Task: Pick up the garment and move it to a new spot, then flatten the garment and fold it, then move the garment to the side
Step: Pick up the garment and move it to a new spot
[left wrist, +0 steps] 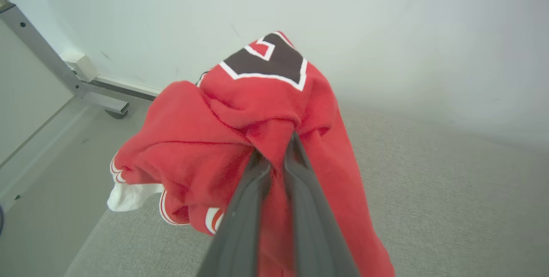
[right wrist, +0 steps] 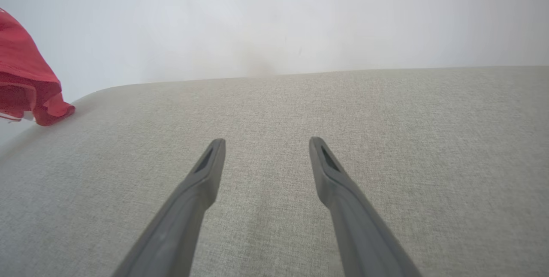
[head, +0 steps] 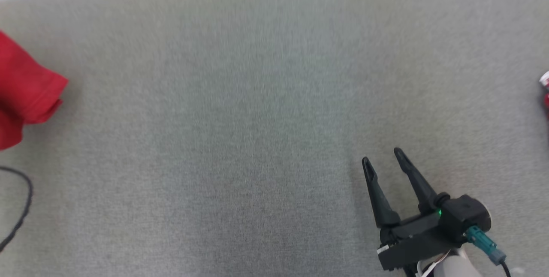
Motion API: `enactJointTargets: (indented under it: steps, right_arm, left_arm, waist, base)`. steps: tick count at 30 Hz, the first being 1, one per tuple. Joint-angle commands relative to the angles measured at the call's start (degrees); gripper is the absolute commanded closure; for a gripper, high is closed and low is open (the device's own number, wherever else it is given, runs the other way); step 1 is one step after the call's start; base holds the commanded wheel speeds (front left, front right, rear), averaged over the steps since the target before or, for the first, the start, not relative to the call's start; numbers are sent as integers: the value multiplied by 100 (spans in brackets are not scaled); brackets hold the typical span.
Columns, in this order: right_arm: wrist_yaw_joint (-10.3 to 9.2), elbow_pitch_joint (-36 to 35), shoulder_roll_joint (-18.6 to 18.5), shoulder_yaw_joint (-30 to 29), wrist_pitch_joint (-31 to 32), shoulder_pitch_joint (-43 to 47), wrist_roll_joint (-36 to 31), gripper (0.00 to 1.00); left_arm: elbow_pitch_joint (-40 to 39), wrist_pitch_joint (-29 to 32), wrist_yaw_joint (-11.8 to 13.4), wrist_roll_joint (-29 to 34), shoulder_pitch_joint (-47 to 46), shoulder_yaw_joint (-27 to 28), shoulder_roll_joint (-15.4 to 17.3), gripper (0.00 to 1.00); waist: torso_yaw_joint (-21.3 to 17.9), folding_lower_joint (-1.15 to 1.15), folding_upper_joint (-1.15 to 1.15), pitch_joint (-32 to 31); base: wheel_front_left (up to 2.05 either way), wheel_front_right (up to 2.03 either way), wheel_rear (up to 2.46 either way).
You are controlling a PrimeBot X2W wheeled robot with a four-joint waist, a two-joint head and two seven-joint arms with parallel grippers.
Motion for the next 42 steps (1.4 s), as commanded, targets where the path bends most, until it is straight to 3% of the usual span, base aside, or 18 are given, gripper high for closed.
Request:
enactJointTargets:
  steps: [1, 5, 10, 15, 24, 34, 42]
  right_arm:
    - [-14, 24, 56, -15, -3, 135, 27, 0]
    - [-14, 71, 122, -76, -3, 270, 40, 0]
    - [-14, 99, 223, -144, -3, 464, 57, 0]
    - [-14, 148, 304, -152, -2, 644, 55, 0]
    - [-14, 117, 285, -245, -3, 783, -46, 0]
    - [-14, 106, 356, -147, -2, 695, 40, 0]
    - [-14, 78, 364, -123, -3, 708, 72, 0]
  left_arm:
    - [-157, 41, -59, -23, -123, -126, -74, 100]
    - [-360, 106, -198, -68, -214, -384, -197, 100]
    - [-854, 214, -237, -210, -324, -795, -613, 100]
    - [-1300, 329, -286, -392, -37, -1161, -1063, 100]
    - [-1808, 331, -478, -478, 464, -2199, -1588, 100]
    - [-1262, -243, -286, -266, 1029, -2413, -1816, 100]
    - [-129, -1202, -21, 489, 1585, -2692, -1745, 100]
  waist:
    - [-74, 1, 0, -638]
    - [-180, 1, 0, -942]
    - [-498, 1, 0, -1355]
    - [-962, 1, 0, -1657]
    - [-1826, 1, 0, -1723]
    - [-2639, 1, 0, -1475]
    - [-2775, 1, 0, -1323]
  base:
    - [0, 0, 0]
    - [0, 0, 0]
    - [0, 0, 0]
    - [0, 0, 0]
    - [0, 0, 0]
    - [0, 0, 0]
    - [0, 0, 0]
